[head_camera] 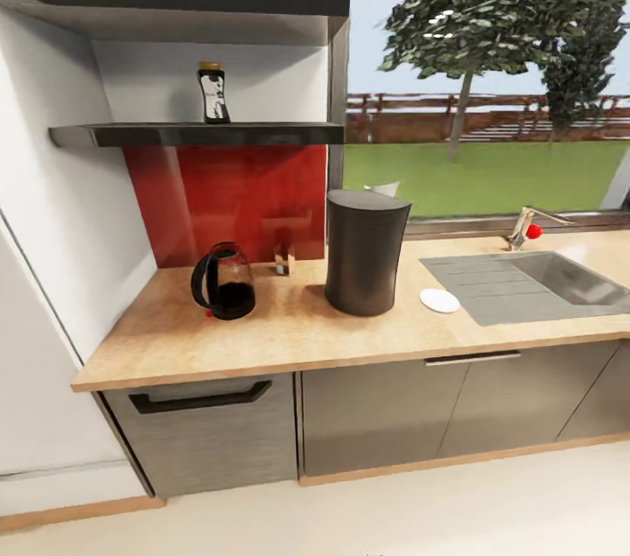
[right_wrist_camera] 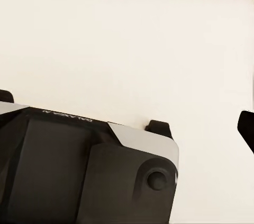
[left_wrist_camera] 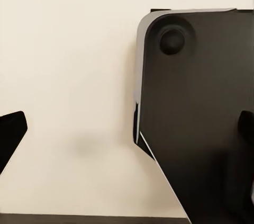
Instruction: Set up a coffee station on the kitchen countertop: keep the coffee maker on the countertop, move the bottle of coffee from the kitchen shelf to the counter next to the coffee maker, place a paper coffee filter on top of the coffee maker, put the saucer next to the coffee maker with the coffee cup on the saucer, and place the electric kettle next to the coffee maker.
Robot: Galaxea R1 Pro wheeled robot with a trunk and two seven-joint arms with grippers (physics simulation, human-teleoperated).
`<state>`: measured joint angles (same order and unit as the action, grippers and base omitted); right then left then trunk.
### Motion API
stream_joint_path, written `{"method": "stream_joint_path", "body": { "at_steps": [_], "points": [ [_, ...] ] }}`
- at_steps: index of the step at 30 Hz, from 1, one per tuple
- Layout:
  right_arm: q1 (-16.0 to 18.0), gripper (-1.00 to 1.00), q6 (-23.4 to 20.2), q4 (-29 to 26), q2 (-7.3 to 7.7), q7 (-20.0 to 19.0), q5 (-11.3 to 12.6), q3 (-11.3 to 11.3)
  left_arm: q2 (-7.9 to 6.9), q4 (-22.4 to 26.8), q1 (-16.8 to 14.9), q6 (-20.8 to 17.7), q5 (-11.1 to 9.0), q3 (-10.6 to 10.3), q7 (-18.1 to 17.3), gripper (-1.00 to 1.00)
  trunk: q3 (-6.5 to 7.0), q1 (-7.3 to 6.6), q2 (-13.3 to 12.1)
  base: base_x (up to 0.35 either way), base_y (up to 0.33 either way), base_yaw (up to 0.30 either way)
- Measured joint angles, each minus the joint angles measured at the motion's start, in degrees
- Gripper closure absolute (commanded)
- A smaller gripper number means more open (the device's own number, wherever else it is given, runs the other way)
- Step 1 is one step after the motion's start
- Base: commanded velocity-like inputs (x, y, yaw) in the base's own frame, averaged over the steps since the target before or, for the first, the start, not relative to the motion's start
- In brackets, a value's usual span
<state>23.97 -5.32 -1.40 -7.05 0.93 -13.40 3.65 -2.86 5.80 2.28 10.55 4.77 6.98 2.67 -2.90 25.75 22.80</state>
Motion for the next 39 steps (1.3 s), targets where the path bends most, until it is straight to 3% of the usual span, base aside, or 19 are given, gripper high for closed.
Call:
{"method": "stream_joint_path", "body": {
  "at_steps": [20,25,26,28,30,35,39],
  "points": [
    [0.0,-1.00,0.1,-0.2,2.39,-0.1,-0.8,-0.1,0.11,2.0,-0.2,0.1,0.1,-0.3,0.0,-1.00,0.00,0.00,0.0,-0.074,0.033,-0.042],
    [0.0,-1.00,0.2,-0.2,2.62,0.0,-0.7,0.0,0.32,8.8,-0.2,0.1,0.1,-0.2,0.0,-1.00,0.00,0.00,0.0,0.000,0.000,0.000],
    [0.0,-1.00,0.2,-0.3,2.62,0.0,-0.7,0.1,-0.06,14.1,-0.1,5.2,0.0,-0.1,0.0,-1.00,-0.01,0.00,0.0,0.000,0.000,0.000],
    [0.0,-1.00,0.2,-0.3,2.61,0.1,-0.7,0.0,-0.03,19.7,-0.2,7.9,0.1,0.0,-0.1,-1.00,0.01,0.00,0.0,0.000,0.000,0.000],
    [0.0,-1.00,0.2,-0.2,2.53,0.2,-0.7,-0.1,0.06,29.2,-0.2,11.8,0.0,0.1,-0.1,-1.00,0.01,0.00,0.0,0.000,0.000,0.000],
    [0.0,-1.00,0.3,-0.2,2.52,0.3,-0.7,-0.1,0.42,38.4,-0.2,19.2,0.0,0.2,0.9,-1.00,0.01,0.00,0.0,0.000,0.000,0.000],
    [0.0,-1.00,0.4,-0.2,2.57,0.3,-0.7,0.0,0.37,43.4,-1.7,22.1,0.0,0.3,2.9,-1.00,0.01,0.00,0.0,0.000,0.000,0.000]
  ]
}}
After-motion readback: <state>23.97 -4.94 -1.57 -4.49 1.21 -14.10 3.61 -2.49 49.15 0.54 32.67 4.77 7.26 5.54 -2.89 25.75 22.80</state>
